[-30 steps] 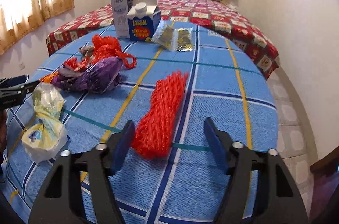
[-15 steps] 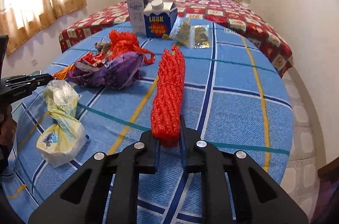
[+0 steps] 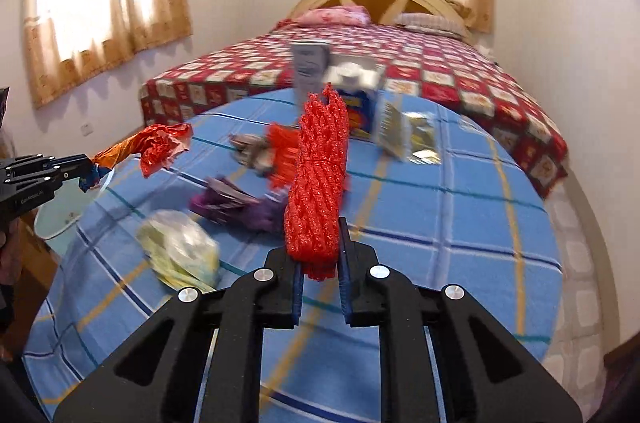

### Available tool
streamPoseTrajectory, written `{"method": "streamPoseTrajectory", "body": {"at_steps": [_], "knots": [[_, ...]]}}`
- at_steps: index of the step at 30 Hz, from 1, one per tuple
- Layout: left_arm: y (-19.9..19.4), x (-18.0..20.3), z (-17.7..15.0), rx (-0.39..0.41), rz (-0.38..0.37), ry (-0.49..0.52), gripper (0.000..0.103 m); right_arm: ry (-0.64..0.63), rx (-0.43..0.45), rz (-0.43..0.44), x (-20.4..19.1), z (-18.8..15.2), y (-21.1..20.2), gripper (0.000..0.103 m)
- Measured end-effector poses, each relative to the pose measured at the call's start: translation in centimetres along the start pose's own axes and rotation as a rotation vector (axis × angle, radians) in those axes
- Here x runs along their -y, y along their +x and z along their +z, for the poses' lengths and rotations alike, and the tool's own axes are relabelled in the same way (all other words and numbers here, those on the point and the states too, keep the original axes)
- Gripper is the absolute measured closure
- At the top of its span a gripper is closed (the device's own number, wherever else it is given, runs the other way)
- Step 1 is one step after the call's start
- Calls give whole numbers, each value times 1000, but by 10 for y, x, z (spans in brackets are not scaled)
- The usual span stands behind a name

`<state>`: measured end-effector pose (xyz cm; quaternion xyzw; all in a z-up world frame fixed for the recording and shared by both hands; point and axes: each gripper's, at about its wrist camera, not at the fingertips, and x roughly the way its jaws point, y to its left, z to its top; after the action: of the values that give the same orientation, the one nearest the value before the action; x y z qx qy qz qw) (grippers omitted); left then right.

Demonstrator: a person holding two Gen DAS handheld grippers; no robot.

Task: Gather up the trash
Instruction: 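Carry the red net and orange-red wrapper over the blue bin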

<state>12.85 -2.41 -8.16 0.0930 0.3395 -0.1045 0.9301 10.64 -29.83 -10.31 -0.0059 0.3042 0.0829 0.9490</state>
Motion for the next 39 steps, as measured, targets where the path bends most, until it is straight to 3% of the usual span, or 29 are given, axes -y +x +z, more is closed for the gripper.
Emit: {"method": "streamPoseTrajectory", "body": {"at_steps": [20,39], "knots": [[-21,-114,-51,-78,224,-139,93,-292,-61,249,-170,47,84,88],[-26,-167,-77,-109,361,-178,93,-445,-93,349,-254,50,115,88]]}}
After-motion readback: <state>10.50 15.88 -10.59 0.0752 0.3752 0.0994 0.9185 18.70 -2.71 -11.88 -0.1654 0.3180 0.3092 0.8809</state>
